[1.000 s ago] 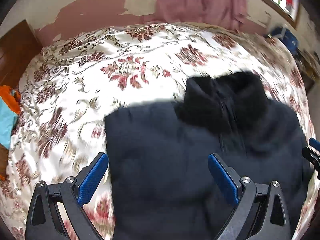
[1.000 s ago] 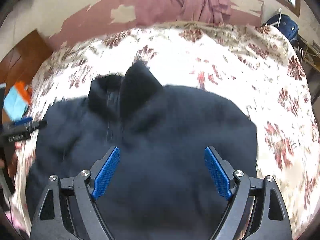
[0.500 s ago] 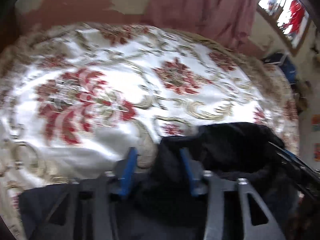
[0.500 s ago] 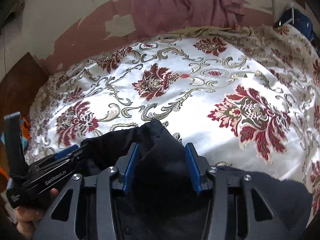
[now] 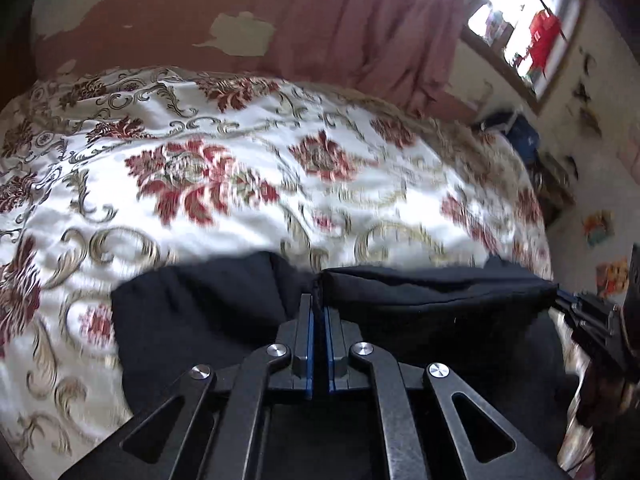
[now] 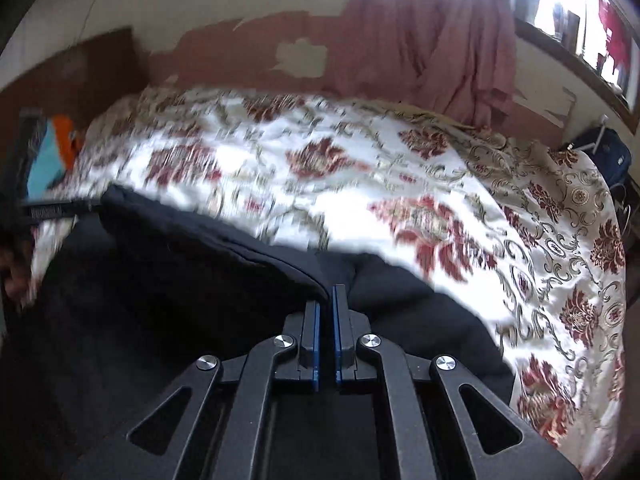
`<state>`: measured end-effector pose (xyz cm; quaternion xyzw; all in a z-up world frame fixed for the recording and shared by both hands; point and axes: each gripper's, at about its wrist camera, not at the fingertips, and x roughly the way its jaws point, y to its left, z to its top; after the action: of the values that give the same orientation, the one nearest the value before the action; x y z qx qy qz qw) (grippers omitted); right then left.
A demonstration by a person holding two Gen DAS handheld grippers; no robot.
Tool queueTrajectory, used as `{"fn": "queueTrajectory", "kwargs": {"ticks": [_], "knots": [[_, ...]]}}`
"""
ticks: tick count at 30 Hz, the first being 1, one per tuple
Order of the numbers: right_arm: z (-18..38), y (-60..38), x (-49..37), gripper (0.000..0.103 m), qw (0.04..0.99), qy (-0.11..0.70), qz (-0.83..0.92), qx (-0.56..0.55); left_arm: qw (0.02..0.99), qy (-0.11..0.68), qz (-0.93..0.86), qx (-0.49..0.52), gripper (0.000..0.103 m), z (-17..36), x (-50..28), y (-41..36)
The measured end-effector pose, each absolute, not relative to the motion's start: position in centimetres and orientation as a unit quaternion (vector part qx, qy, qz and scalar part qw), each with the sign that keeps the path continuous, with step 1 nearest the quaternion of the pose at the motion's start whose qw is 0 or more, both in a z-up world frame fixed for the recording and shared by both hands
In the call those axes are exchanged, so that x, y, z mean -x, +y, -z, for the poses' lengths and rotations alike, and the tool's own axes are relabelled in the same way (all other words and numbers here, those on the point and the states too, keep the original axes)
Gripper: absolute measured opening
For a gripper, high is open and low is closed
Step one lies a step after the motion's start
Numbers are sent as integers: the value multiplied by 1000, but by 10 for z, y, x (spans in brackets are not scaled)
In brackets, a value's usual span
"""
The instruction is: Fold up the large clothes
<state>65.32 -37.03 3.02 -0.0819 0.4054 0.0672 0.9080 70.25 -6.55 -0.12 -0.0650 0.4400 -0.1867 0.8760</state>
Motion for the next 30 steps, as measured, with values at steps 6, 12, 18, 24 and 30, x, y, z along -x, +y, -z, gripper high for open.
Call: {"fn": "queueTrajectory", "kwargs": {"ticks": [6, 12, 18, 24, 30], "knots": [[14, -367, -654, 4, 880, 453, -63, 129, 856, 492, 157, -12, 5, 52, -699, -80], [43, -363, -661, 4, 874, 465, -48, 134, 856, 492, 119, -102, 5, 83, -697, -111], [29, -368, -641, 4, 890, 434, -52, 127, 893, 415, 176, 0, 8, 36, -660, -69], [23, -367, -628, 4, 897, 417, -55, 138, 907, 343, 244, 26, 8, -6, -633, -76], [1, -366, -617, 4, 896, 420, -78, 124, 851, 474, 227, 12, 7, 48, -684, -120]]}}
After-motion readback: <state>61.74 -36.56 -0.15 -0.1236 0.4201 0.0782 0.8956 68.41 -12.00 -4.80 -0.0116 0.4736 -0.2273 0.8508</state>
